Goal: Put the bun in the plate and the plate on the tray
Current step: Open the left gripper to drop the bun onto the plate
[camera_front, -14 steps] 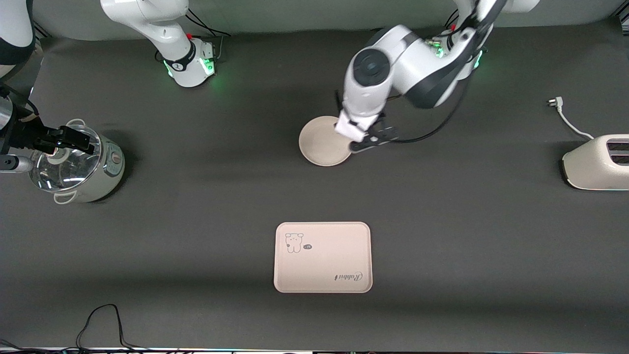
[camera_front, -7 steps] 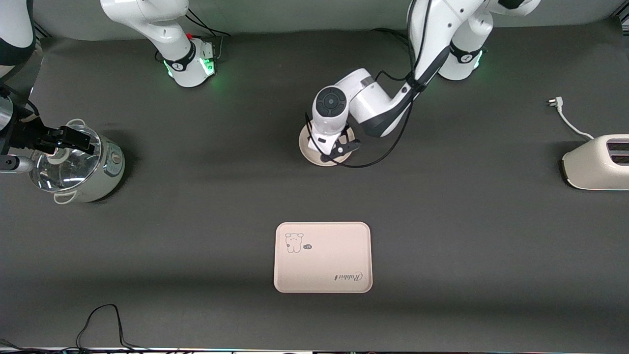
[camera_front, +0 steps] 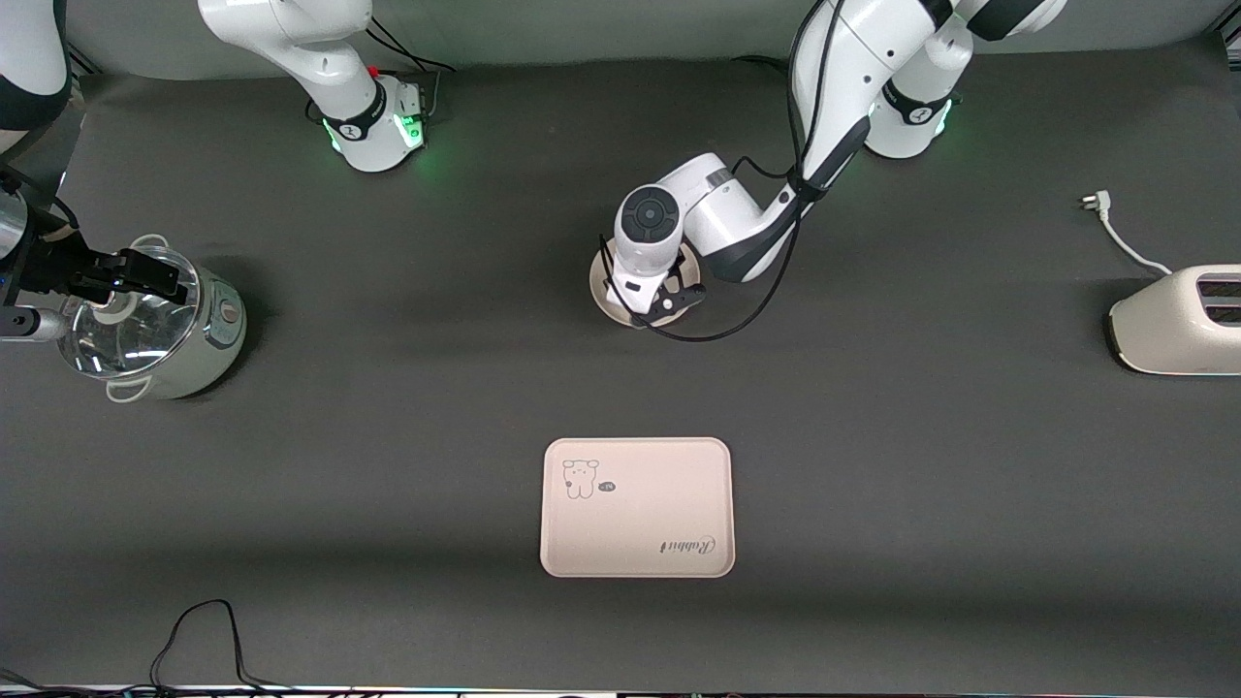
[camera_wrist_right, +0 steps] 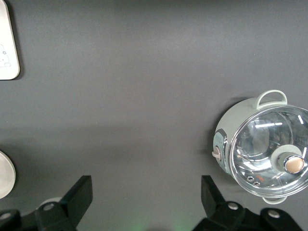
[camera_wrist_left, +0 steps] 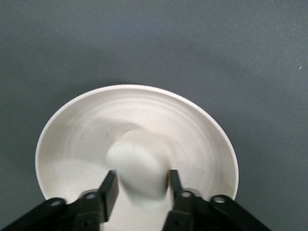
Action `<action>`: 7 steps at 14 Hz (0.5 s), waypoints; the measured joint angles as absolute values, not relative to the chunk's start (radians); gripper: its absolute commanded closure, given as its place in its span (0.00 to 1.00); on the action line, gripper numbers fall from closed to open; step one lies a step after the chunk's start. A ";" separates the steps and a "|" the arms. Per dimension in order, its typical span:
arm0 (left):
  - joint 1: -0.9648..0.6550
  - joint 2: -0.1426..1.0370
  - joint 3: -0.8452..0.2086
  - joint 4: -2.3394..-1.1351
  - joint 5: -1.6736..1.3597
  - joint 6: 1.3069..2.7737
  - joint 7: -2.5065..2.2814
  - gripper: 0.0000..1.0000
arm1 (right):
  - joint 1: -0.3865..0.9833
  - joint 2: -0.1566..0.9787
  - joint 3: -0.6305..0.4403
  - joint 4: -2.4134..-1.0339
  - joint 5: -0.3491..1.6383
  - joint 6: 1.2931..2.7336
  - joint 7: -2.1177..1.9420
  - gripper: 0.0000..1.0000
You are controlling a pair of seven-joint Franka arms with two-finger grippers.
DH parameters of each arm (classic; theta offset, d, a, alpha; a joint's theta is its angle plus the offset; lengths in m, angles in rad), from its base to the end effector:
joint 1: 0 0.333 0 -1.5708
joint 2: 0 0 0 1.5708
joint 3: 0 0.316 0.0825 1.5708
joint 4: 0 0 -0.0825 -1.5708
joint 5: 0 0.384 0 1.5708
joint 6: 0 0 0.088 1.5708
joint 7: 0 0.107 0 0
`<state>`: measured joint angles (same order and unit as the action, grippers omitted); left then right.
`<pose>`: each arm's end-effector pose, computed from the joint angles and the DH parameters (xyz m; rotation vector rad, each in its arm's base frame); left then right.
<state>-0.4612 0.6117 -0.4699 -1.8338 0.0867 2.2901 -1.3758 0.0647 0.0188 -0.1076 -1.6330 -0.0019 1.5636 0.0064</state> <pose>0.3959 -0.4986 0.2202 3.0411 0.6909 -0.3465 0.5555 -0.0235 0.5843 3.1353 -0.0773 -0.1383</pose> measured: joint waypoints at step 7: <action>-0.309 0.382 -0.458 -1.775 0.099 1.941 -1.292 0.00 | 0.065 0.019 -0.107 -1.636 0.000 1.564 0.006 0.00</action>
